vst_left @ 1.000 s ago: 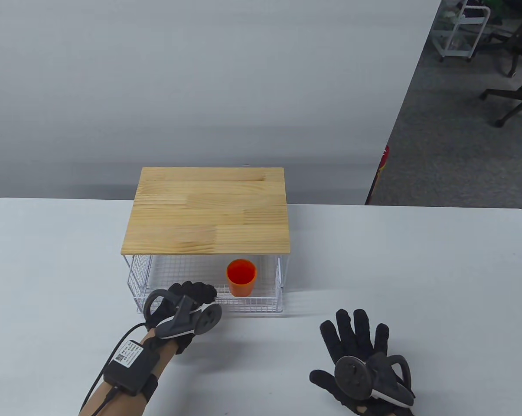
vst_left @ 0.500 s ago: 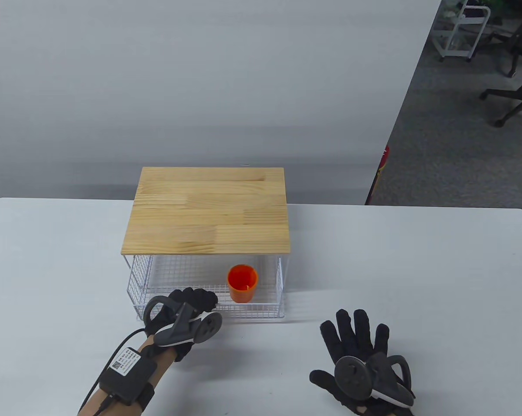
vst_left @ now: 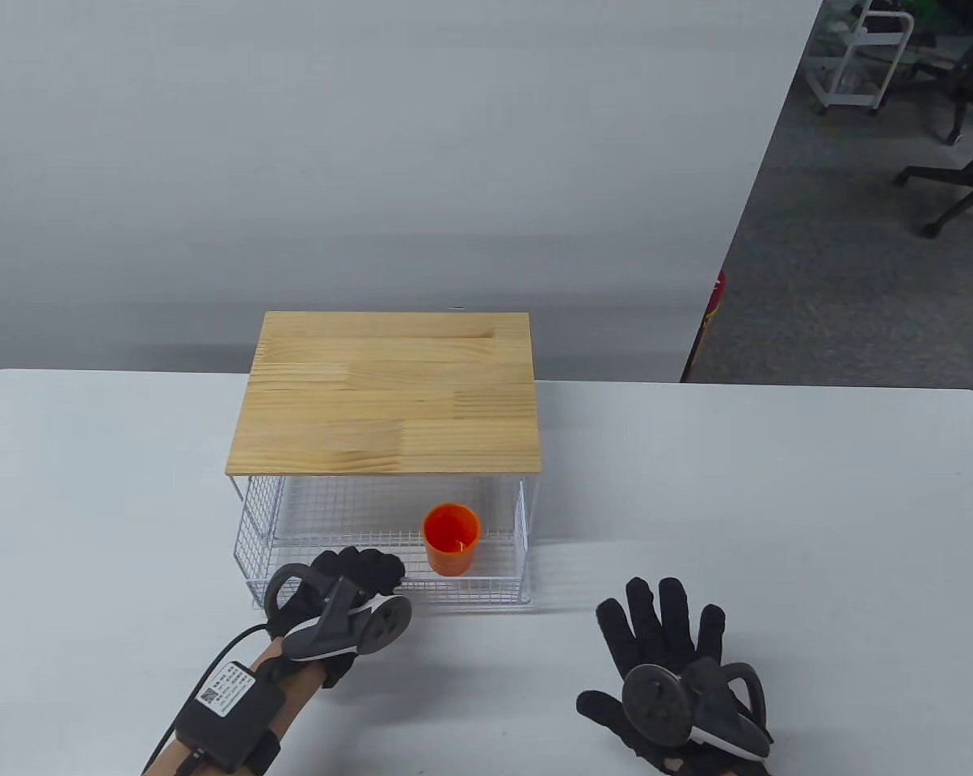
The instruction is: Take the cup out of the mesh sliding drawer
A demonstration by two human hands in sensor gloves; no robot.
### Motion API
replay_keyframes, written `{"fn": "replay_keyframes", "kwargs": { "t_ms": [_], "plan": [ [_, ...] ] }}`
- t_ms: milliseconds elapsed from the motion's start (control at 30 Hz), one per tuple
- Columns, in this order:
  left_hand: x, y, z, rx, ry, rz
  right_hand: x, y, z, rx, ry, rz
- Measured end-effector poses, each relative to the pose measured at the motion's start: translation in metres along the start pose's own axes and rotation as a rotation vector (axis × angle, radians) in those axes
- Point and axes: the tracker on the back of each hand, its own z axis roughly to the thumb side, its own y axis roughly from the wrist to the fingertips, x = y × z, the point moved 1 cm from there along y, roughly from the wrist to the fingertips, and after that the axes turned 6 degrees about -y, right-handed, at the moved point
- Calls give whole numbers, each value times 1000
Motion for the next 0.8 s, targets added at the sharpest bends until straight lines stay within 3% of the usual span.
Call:
{"fn": "replay_keyframes", "kwargs": {
  "t_ms": [800],
  "plan": [
    [-4, -14, 7, 13, -5, 1, 0, 0, 1, -1, -6, 3]
  ]
}}
